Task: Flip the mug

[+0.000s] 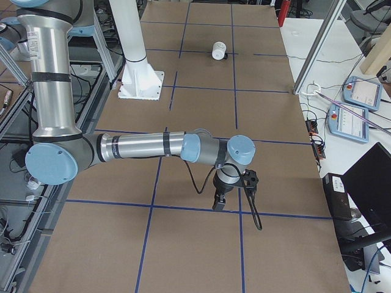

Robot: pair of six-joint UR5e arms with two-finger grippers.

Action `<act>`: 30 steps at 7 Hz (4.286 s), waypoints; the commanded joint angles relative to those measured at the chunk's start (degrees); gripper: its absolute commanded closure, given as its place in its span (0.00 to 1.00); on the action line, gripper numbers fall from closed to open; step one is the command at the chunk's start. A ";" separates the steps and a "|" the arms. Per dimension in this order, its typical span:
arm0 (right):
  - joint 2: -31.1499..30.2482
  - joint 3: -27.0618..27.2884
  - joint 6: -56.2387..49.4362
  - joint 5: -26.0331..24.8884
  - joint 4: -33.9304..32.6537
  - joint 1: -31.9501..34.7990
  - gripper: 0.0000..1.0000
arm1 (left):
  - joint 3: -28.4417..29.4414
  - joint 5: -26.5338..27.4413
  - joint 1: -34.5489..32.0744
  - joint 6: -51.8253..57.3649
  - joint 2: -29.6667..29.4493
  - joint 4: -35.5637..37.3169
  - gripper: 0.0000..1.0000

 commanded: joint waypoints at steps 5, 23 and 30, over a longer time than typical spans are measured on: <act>0.01 -0.03 0.00 0.00 0.00 0.00 0.00 | 10.99 -7.39 12.10 -40.00 -1.74 -44.47 0.00; 0.01 -0.03 0.00 0.00 0.00 0.00 0.00 | 19.27 6.84 39.09 -92.82 -9.31 -87.68 0.01; -0.07 -0.03 0.00 0.00 0.00 0.00 0.00 | 19.63 6.84 40.15 -92.90 -9.84 -87.50 0.47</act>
